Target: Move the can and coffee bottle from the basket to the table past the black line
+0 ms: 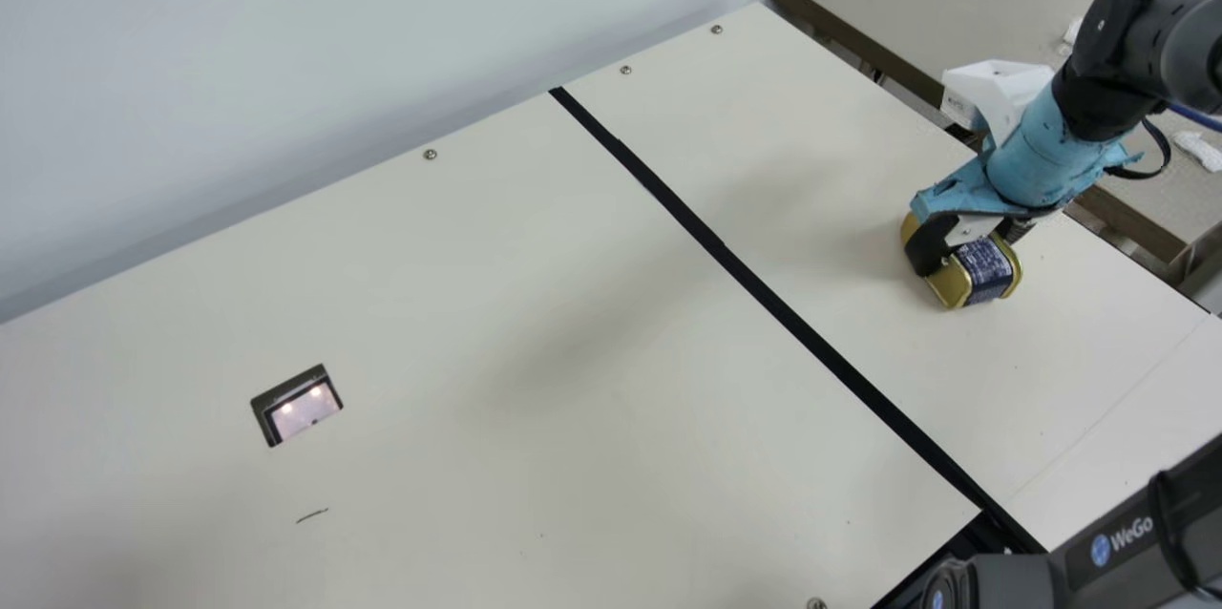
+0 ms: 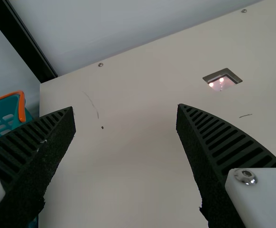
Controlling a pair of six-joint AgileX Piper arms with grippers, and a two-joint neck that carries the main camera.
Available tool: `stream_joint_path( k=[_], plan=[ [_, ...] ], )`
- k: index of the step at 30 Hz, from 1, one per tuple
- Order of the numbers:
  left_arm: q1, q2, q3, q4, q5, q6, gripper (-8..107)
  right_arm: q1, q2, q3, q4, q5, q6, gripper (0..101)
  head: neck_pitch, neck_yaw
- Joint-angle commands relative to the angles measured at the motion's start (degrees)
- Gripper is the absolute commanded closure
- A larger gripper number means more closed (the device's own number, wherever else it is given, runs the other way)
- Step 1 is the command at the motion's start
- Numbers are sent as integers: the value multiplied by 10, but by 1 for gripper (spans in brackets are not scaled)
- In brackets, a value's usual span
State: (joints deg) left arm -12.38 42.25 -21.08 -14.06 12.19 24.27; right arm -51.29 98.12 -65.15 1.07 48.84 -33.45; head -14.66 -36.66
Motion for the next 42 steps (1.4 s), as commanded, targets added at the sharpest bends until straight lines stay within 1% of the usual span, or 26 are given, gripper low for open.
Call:
stream_joint_path(
  k=[1, 5, 9, 12, 14, 17, 21, 26, 27, 32, 35, 38, 42],
  plan=[
    [0, 0, 0, 0, 0, 0, 9, -1, -5, 3, 3, -1, -2, 0, -6, -10],
    [0, 0, 0, 0, 0, 0, 9, 2, -29, 6, 5, -11, -8, 0, -6, -10],
    [0, 0, 0, 0, 0, 0, 9, 10, -66, 3, 15, -17, -20, 0, -6, -10],
    [0, 0, 0, 0, 0, 0, 9, 18, -99, -1, 37, -12, -33, 0, -6, -10],
    [0, 0, 0, 0, 0, 0, 9, 24, -121, -7, 66, 2, -42, 0, -6, -10],
    [0, 0, 0, 0, 0, 0, 9, 29, -152, -17, 120, 39, -55, 0, -6, -10],
    [0, 0, 0, 0, 0, 0, 9, 29, -188, -30, 204, 113, -62, 0, -6, -10],
    [0, 0, 0, 0, 0, 0, 9, 25, -232, -33, 287, 203, -56, 0, -6, -10],
    [0, 0, 0, 0, 0, 0, 9, 29, -239, -25, 301, 211, -53, 0, -6, -10],
    [0, 0, 0, 0, 0, 0, 9, 88, -270, 39, 365, 211, -19, 0, -6, -10],
    [0, 0, 0, 0, 0, 0, 9, 129, -289, 71, 397, 211, 6, 0, -6, -10],
    [0, 0, 0, 0, 0, 0, 9, 169, -310, 96, 428, 211, 31, 0, -6, -10],
    [0, 0, 0, 0, 0, 0, 9, 221, -345, 119, 465, 211, 68, 0, -6, -10]
  ],
)
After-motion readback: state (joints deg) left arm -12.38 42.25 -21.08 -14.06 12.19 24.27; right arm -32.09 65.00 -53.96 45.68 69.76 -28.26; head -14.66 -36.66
